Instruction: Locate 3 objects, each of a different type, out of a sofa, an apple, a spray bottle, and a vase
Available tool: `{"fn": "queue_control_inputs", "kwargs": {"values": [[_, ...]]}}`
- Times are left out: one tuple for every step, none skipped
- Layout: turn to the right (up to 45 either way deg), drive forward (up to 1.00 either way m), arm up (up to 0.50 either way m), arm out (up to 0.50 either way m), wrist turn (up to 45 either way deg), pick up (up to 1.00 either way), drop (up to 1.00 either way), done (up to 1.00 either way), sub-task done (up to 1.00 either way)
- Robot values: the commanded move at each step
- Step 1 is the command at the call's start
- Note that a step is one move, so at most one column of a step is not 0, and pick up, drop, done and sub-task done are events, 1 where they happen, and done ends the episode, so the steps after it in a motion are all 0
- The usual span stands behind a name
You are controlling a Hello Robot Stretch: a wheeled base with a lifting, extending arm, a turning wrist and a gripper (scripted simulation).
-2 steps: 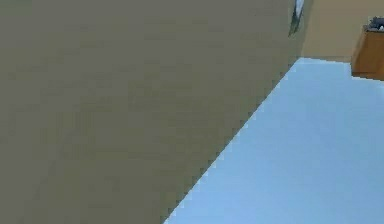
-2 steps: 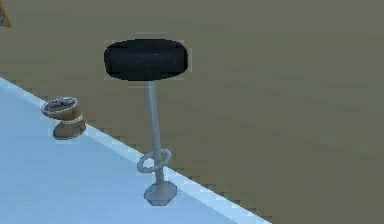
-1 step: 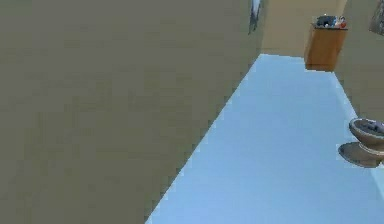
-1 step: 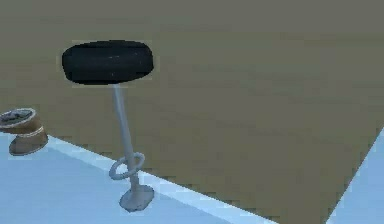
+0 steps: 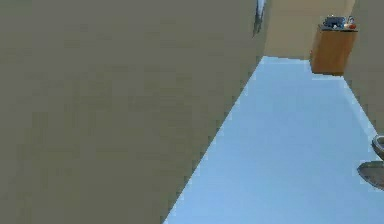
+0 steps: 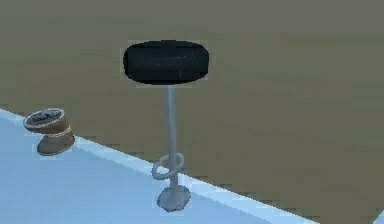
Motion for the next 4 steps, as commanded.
{"fn": "queue_control_inputs", "kwargs": {"values": [[24.0,0.00,0.00,0.00,0.0,0.00,0.00,0.00,0.00],[0.0,1.00,0.00,0.00,0.0,0.00,0.00,0.00,0.00],[0.0,1.00,0.00,0.00,0.0,0.00,0.00,0.00,0.00],[0.0,0.25,0.00,0.00,0.0,0.00,0.00,0.00,0.00]]}}
